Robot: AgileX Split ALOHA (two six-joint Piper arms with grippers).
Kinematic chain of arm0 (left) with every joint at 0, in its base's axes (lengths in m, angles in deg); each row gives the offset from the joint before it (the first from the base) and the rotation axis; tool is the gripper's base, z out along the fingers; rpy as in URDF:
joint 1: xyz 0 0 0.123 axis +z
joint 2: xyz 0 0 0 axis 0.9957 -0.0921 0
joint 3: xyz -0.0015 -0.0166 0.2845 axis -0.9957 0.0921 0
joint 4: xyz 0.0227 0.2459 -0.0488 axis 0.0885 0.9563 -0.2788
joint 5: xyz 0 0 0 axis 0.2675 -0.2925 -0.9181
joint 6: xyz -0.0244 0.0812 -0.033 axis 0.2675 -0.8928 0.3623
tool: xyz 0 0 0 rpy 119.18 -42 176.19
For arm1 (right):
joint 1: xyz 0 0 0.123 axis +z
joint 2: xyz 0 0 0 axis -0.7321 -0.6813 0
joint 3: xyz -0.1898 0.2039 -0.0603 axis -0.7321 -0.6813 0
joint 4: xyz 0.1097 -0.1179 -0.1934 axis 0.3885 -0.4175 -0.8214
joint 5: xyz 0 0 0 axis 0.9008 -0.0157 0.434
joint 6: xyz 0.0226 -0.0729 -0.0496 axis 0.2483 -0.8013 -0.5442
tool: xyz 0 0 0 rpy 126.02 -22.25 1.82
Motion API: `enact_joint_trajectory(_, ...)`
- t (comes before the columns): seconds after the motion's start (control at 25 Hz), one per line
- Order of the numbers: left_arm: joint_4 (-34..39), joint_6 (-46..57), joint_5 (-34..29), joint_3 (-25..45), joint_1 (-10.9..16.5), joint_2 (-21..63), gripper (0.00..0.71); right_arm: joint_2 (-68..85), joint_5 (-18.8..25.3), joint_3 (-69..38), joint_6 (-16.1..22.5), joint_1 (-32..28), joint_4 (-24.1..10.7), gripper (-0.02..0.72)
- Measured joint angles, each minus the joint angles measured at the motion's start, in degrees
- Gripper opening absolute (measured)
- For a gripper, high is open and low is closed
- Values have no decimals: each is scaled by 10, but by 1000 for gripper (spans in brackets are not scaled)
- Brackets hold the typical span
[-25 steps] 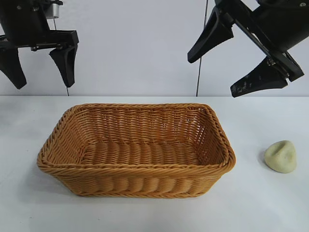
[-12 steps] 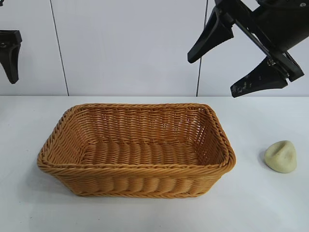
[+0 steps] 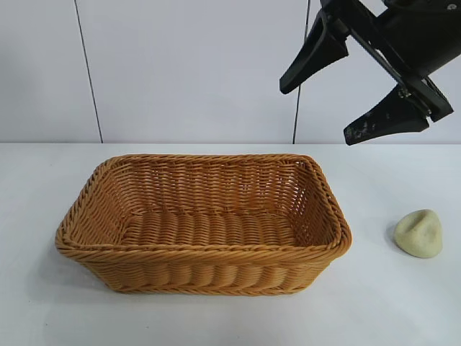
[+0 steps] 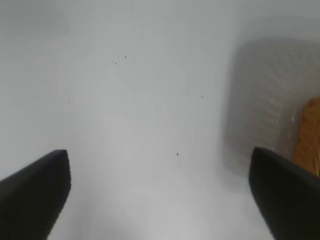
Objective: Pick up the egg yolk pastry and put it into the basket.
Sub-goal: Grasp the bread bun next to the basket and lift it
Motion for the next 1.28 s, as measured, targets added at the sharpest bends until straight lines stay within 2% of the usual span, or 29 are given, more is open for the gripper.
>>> enact_joint_trajectory(0.4, 15, 0, -2, 297, 0, 322, 695, 0, 0, 0, 0, 0, 0, 695)
enact_joint_trajectory(0.56, 15, 0, -3, 393, 0, 445, 695, 0, 0, 0, 0, 0, 0, 695)
enact_joint_trajectory(0.8, 15, 0, 40, 528, 0, 631, 695, 0, 0, 0, 0, 0, 0, 695)
enact_joint_trajectory(0.96, 14, 0, 69, 574, 0, 749, 695, 0, 0, 0, 0, 0, 0, 695)
enact_joint_trajectory(1.28, 10, 0, 79, 577, 0, 921, 695, 0, 0, 0, 0, 0, 0, 695)
